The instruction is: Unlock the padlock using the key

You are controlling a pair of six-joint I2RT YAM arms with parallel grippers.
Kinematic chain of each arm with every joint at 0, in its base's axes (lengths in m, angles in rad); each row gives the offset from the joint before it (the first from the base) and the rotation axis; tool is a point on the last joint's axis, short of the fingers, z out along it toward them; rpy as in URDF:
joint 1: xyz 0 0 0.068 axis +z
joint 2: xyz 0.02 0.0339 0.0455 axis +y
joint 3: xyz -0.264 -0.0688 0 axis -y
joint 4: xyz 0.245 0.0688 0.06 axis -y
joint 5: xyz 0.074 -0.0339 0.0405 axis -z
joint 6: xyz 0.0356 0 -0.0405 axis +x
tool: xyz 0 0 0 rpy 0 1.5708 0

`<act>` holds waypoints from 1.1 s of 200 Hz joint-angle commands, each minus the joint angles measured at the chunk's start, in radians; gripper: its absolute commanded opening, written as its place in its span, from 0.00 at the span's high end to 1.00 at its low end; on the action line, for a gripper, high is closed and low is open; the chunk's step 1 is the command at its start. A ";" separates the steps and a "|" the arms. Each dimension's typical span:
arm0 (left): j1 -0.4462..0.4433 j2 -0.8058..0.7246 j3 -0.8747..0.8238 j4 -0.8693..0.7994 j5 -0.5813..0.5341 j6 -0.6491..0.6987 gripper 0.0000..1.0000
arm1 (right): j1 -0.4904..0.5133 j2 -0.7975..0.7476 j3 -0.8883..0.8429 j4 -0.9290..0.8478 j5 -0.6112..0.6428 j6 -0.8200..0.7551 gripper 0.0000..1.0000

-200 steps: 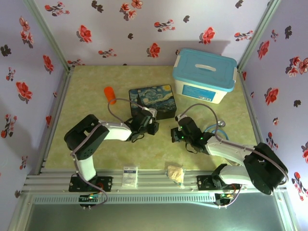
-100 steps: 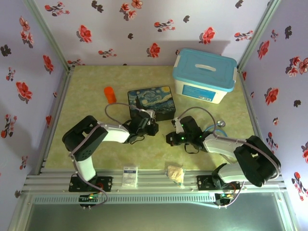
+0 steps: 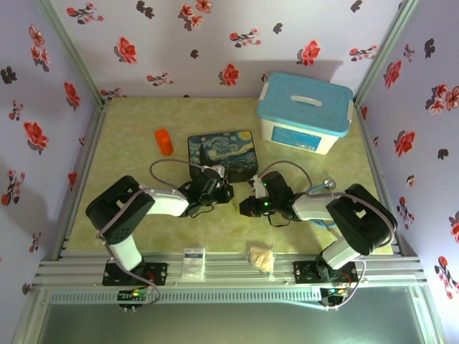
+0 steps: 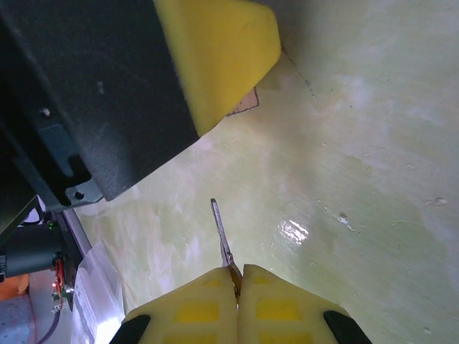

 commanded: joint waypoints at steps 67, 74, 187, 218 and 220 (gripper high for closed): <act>-0.006 -0.070 -0.051 0.155 -0.005 -0.110 0.98 | -0.010 0.092 0.010 0.188 -0.081 0.112 1.00; -0.007 -0.071 -0.053 0.161 -0.005 -0.117 0.98 | -0.012 0.096 0.010 0.192 -0.083 0.114 1.00; -0.008 -0.118 -0.074 0.220 0.010 -0.186 0.97 | -0.047 0.127 0.010 0.319 -0.156 0.143 1.00; -0.002 -0.131 -0.078 0.225 0.020 -0.194 0.98 | -0.047 0.111 -0.003 0.337 -0.163 0.149 1.00; -0.002 -0.131 -0.079 0.226 0.019 -0.195 0.98 | -0.047 0.112 -0.004 0.335 -0.163 0.148 1.00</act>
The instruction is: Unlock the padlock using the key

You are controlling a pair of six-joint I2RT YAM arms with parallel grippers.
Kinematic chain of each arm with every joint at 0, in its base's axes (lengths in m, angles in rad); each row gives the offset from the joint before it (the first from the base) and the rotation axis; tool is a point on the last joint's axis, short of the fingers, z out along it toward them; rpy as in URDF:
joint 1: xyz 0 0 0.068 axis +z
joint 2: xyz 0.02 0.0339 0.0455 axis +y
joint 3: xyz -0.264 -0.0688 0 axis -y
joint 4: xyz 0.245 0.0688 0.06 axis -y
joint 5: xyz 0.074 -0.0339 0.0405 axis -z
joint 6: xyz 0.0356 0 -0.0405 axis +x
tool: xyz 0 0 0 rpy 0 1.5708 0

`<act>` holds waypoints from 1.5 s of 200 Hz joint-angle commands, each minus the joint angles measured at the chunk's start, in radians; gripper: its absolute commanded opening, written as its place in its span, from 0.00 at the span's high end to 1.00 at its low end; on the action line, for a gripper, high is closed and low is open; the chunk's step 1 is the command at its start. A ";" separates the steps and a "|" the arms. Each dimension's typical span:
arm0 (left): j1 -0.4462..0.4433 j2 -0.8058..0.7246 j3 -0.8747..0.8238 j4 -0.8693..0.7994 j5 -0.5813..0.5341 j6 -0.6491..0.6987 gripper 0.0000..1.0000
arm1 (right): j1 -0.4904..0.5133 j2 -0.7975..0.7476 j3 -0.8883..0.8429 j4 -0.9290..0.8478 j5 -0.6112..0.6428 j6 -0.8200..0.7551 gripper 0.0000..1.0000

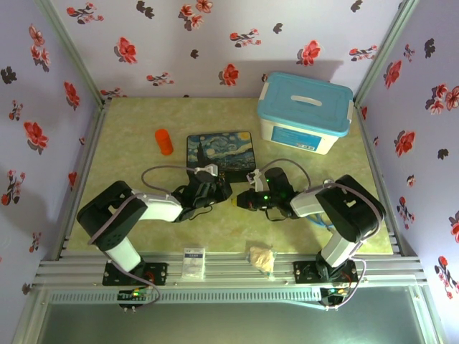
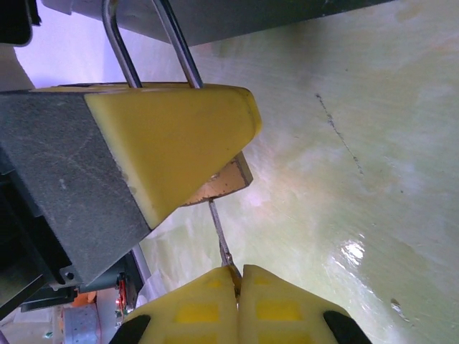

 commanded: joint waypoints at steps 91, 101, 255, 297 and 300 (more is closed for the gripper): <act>0.008 -0.062 -0.002 0.135 0.032 -0.052 1.00 | -0.001 0.052 -0.023 0.163 -0.053 0.062 1.00; 0.010 -0.063 -0.004 0.137 0.032 -0.052 0.99 | -0.001 0.054 -0.035 0.193 -0.044 0.072 1.00; 0.035 -0.071 -0.044 0.189 0.048 -0.060 1.00 | -0.011 0.084 -0.063 0.365 -0.029 0.147 1.00; 0.042 -0.045 -0.062 0.252 0.068 -0.089 1.00 | -0.026 0.115 -0.081 0.485 -0.028 0.193 1.00; 0.042 -0.045 -0.064 0.258 0.068 -0.091 1.00 | -0.026 0.117 -0.079 0.480 -0.027 0.193 1.00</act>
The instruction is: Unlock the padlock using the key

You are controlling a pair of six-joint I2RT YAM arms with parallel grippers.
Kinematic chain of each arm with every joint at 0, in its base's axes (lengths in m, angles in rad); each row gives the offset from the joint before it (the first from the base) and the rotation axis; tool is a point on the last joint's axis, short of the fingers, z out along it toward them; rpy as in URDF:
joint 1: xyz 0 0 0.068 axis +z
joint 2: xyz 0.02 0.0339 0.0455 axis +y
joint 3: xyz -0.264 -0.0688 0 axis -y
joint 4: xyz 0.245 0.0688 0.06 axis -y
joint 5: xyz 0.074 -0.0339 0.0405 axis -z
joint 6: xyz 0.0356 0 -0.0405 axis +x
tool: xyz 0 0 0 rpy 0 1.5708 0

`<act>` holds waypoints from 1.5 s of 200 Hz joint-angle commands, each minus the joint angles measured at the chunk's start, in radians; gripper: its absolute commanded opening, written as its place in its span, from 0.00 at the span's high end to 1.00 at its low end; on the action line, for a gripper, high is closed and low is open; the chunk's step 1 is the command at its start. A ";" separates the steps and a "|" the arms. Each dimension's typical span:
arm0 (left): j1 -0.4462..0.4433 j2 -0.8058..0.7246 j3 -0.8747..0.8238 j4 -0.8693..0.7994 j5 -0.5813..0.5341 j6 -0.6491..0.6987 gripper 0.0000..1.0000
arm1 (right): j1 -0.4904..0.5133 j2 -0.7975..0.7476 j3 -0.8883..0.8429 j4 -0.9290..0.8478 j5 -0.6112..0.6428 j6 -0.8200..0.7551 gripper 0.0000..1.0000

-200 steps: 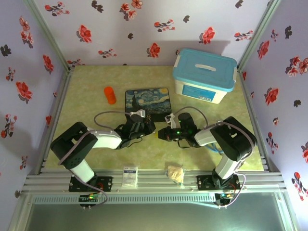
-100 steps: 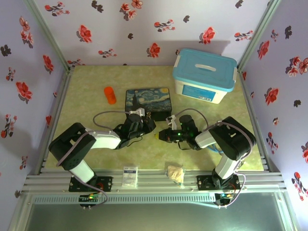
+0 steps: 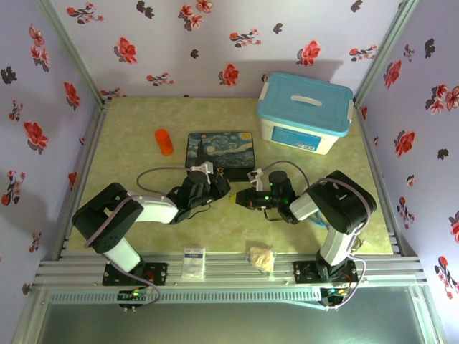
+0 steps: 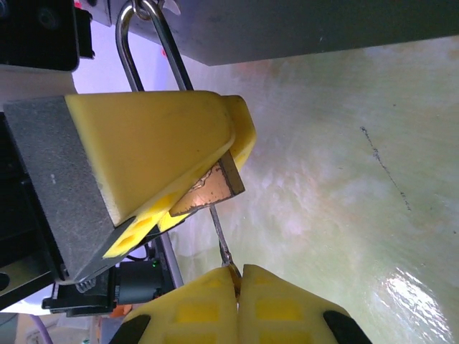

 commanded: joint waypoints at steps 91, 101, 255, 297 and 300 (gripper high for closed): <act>0.002 -0.021 -0.008 0.117 0.032 -0.003 1.00 | -0.033 0.072 0.011 0.207 0.014 0.096 1.00; -0.001 -0.012 -0.015 0.142 0.033 -0.011 1.00 | -0.033 0.074 0.017 0.205 0.016 0.102 1.00; -0.026 0.040 -0.002 0.171 0.021 -0.016 1.00 | 0.005 -0.027 0.006 0.276 0.188 0.255 1.00; -0.027 0.036 0.000 0.179 0.012 -0.024 1.00 | 0.019 0.023 -0.013 0.389 0.236 0.315 1.00; -0.027 0.038 0.002 0.181 0.011 -0.027 1.00 | 0.021 0.024 -0.014 0.389 0.242 0.314 1.00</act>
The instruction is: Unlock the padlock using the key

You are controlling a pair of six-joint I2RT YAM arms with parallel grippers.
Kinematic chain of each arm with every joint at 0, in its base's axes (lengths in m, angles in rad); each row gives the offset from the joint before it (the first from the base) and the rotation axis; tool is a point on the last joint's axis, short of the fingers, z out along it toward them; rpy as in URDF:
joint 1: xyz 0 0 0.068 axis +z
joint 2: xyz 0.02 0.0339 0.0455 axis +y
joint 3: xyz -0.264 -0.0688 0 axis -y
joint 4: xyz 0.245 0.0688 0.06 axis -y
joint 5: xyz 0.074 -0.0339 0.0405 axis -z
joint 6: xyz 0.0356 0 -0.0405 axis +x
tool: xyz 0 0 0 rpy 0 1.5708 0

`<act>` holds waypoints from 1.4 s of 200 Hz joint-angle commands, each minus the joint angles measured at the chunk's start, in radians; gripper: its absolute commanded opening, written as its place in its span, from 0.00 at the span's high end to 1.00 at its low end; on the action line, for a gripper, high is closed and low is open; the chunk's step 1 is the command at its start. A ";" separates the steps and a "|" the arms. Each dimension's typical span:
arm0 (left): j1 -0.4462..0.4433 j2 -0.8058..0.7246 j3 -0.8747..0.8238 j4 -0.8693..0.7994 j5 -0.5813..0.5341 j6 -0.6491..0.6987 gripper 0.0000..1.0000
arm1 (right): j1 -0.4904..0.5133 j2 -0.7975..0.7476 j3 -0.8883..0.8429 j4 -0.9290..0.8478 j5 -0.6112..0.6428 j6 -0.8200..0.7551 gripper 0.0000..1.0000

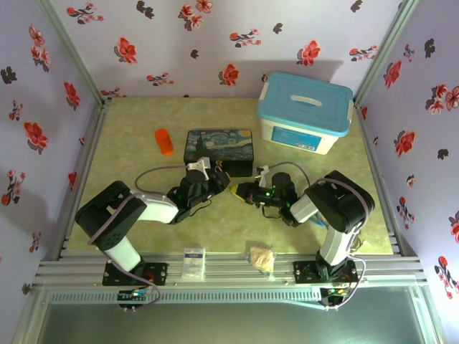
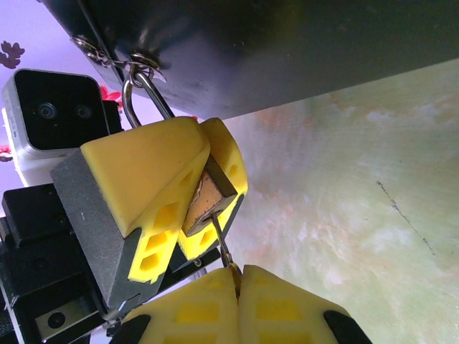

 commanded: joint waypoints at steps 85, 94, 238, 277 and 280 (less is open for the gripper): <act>-0.040 0.025 0.012 0.067 0.068 -0.026 1.00 | 0.029 0.039 0.011 0.178 0.187 0.024 1.00; -0.042 0.020 0.021 0.047 0.068 -0.015 1.00 | 0.032 0.034 0.014 0.178 0.193 0.024 1.00; -0.047 0.041 0.047 0.053 0.083 -0.031 1.00 | 0.063 0.046 0.074 0.167 0.193 0.015 1.00; -0.049 0.025 0.068 0.005 0.076 -0.020 1.00 | 0.061 0.043 0.073 0.143 0.210 -0.010 1.00; -0.050 0.024 0.071 -0.006 0.077 -0.017 1.00 | 0.061 0.039 0.073 0.133 0.213 -0.017 1.00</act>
